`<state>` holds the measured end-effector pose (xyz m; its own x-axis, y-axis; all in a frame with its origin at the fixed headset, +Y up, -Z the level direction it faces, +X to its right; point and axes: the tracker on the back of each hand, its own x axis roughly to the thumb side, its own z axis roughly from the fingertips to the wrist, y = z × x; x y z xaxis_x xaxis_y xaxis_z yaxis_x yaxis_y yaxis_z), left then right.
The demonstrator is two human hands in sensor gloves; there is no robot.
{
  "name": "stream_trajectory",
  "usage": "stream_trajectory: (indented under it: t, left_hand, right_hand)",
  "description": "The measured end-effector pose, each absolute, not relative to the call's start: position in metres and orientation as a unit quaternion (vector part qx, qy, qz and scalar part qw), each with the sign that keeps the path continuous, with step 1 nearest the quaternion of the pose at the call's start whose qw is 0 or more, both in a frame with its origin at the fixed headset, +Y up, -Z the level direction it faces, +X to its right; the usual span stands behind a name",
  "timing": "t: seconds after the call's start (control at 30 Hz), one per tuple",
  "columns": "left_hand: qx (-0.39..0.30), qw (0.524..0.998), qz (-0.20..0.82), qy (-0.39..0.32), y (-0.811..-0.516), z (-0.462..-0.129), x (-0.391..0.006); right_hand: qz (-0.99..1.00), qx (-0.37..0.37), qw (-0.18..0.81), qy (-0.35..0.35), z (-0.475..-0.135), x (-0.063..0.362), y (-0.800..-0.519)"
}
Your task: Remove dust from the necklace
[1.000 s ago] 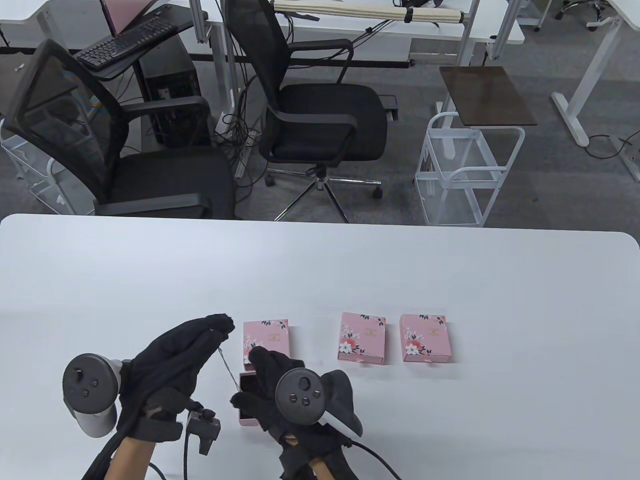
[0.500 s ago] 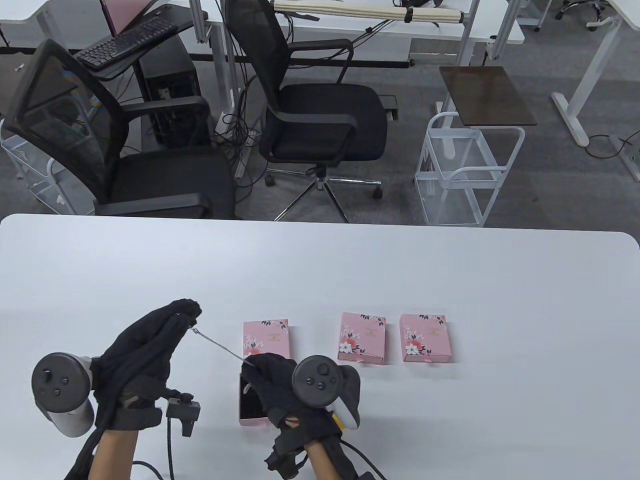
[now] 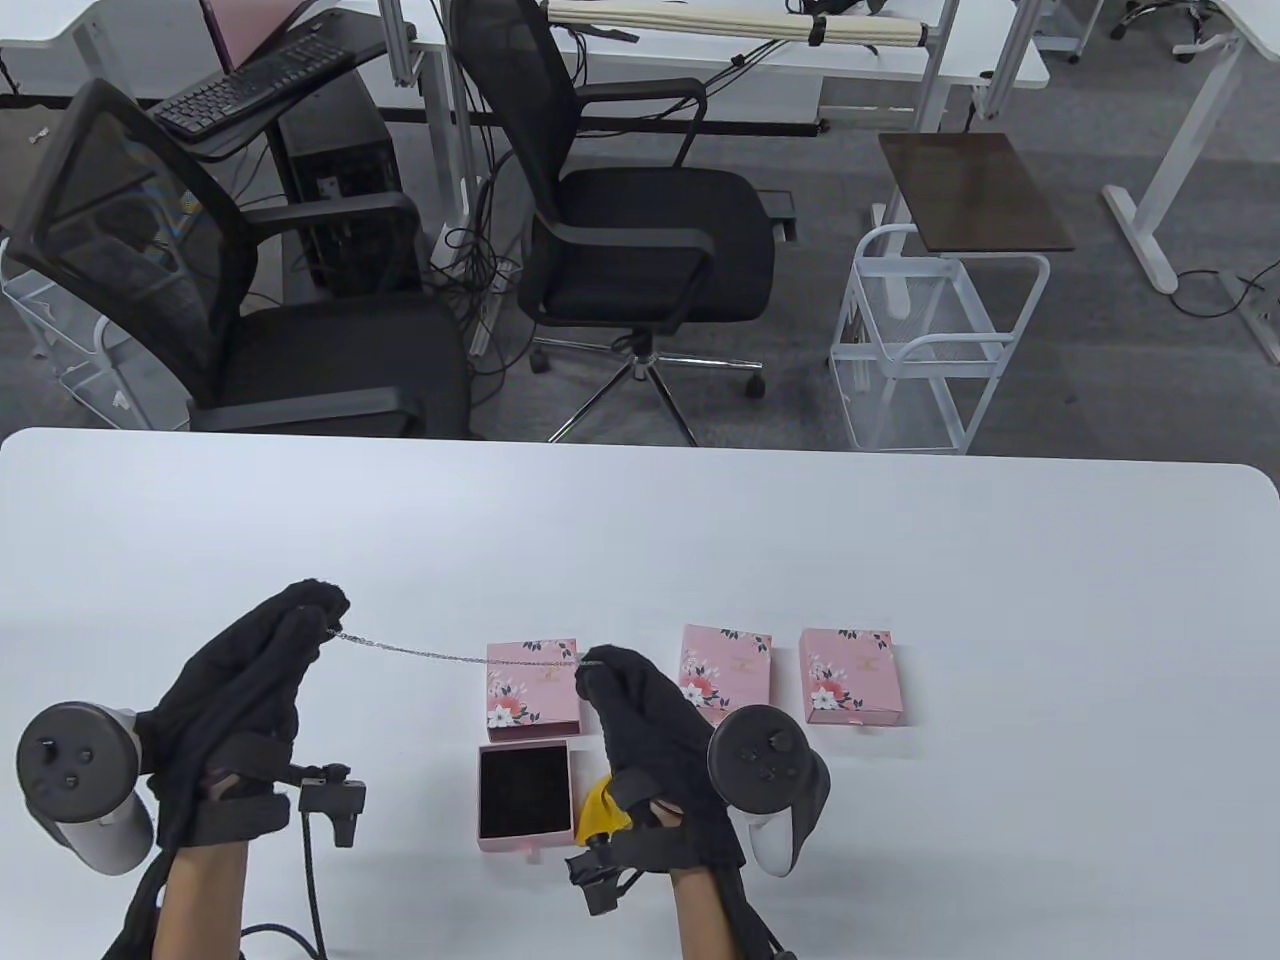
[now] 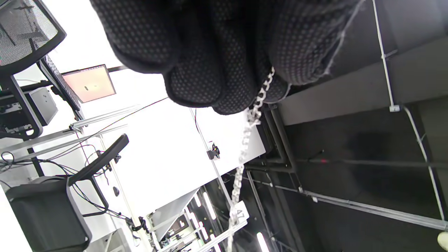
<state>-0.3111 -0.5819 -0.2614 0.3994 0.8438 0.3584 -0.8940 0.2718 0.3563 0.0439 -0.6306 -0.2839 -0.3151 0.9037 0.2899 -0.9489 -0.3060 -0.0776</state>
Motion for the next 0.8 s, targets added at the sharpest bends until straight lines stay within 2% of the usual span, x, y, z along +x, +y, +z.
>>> stream_trajectory:
  t: [0.1, 0.23, 0.47, 0.8]
  left_hand:
    - [0.238, 0.822, 0.514, -0.054, -0.582, -0.264, -0.303]
    - [0.204, 0.860, 0.463, -0.067, -0.585, -0.268, -0.288]
    - [0.138, 0.918, 0.364, -0.075, -0.592, -0.275, -0.263]
    - [0.041, 0.959, 0.272, -0.074, -0.607, -0.289, -0.246]
  right_hand:
    - [0.784, 0.112, 0.590, -0.156, -0.276, 0.039, -0.603]
    - [0.767, 0.141, 0.597, -0.189, -0.265, 0.028, -0.582]
    - [0.780, 0.176, 0.568, -0.194, -0.258, 0.019, -0.573]
    - [0.790, 0.182, 0.554, -0.191, -0.257, 0.019, -0.570]
